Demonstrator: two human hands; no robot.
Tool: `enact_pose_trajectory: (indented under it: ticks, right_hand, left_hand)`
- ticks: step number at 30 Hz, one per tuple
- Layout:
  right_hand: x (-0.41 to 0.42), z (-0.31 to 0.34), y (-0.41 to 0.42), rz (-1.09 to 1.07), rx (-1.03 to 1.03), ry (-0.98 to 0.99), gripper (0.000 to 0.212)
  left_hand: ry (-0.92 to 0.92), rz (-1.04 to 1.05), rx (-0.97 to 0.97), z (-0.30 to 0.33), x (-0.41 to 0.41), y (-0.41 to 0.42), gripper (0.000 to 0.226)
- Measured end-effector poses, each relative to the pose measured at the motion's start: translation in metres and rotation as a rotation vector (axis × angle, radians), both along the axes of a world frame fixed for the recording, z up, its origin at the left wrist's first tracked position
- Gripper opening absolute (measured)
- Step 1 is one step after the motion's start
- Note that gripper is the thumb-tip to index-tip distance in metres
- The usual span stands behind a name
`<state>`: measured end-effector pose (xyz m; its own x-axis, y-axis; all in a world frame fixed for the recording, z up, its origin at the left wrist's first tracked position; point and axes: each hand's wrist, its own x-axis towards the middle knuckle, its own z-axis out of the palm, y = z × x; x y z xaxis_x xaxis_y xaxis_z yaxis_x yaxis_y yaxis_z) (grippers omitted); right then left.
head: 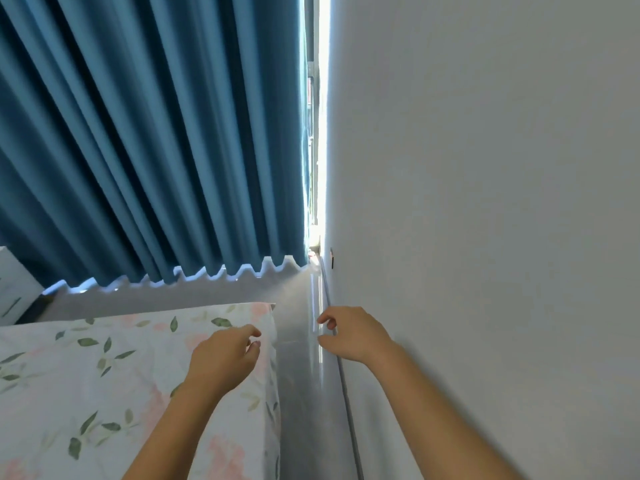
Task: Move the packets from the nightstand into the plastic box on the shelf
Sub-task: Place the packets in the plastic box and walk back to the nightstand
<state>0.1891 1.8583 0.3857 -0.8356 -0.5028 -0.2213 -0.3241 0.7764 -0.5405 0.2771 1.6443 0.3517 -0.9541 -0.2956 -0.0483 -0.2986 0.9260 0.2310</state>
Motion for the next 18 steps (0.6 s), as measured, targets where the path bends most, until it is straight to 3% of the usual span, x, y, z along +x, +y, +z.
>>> enact_pose_trajectory:
  ticks: [6,18]
  right_hand:
    - [-0.082,0.009,-0.028,-0.046,0.037,0.010,0.039]
    - [-0.289,-0.001,-0.188,-0.003,0.202,-0.001,0.037]
  left_hand:
    - [-0.032,-0.080,0.021,0.010,-0.100,-0.023,0.031]
    - [-0.058,-0.007,0.053,-0.002,-0.266,-0.202,0.031]
